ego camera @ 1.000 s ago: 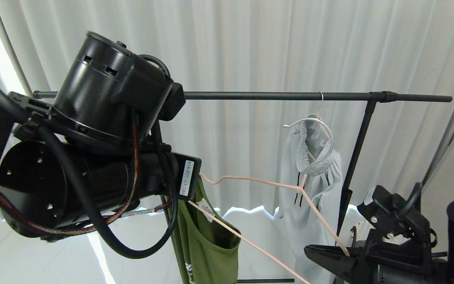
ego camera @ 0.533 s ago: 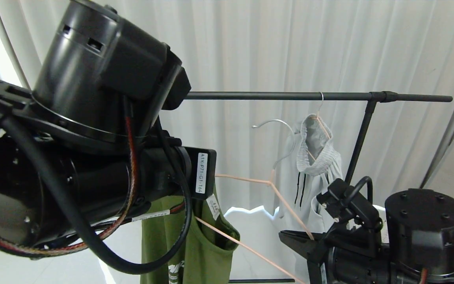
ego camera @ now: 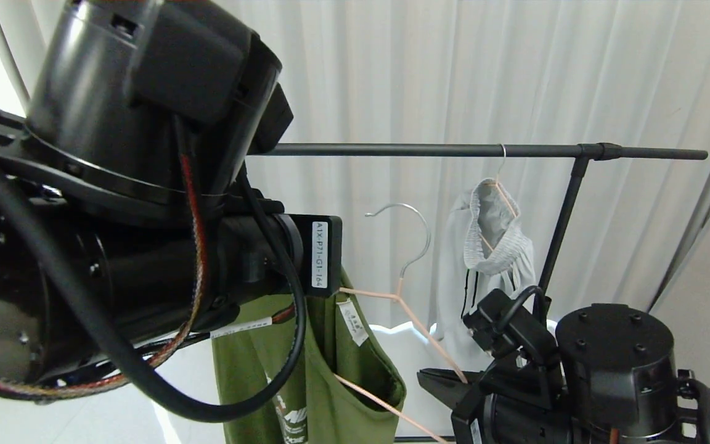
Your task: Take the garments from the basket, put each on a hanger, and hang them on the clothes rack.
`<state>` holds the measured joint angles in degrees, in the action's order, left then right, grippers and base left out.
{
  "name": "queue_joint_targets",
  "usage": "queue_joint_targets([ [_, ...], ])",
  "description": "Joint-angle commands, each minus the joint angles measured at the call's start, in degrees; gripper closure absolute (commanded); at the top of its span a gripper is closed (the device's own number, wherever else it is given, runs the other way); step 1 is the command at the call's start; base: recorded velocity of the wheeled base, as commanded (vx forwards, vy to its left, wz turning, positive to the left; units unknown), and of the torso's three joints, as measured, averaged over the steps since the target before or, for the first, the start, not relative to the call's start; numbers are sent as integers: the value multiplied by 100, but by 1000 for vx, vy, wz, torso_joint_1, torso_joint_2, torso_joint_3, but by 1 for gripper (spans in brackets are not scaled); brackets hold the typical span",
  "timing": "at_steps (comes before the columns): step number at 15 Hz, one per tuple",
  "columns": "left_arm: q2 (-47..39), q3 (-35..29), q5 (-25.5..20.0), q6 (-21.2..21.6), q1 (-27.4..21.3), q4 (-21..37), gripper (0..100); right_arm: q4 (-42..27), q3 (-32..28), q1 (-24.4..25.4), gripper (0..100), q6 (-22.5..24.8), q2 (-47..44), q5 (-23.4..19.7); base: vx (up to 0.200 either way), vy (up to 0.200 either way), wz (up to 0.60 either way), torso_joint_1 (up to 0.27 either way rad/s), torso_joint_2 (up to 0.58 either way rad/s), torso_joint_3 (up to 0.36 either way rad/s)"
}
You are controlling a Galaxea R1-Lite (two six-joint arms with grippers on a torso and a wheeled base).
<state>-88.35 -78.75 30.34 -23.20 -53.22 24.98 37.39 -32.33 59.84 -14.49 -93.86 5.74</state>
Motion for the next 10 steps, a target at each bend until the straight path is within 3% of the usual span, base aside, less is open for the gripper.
queue_joint_targets([
  [1, -122, 0, 200, 17, 207, 7, 100, -127, 245, -8, 100, -1, 254, 208, 0, 0, 0, 0, 0, 0],
  [3, -236, 18, 490, 17, 269, 7, 100, -557, 333, -43, 100, -1, 632, 419, 0, 0, 0, 0, 0, 0],
  [5, -394, 26, 534, 8, 330, 7, 100, -935, 297, -421, 100, -1, 887, 700, 0, 0, 0, 0, 0, 0],
  [10, -693, 9, 684, -62, 524, -2, 100, -1032, 315, -693, 100, 8, 1220, 1140, 0, 0, 0, 0, 0, 0],
])
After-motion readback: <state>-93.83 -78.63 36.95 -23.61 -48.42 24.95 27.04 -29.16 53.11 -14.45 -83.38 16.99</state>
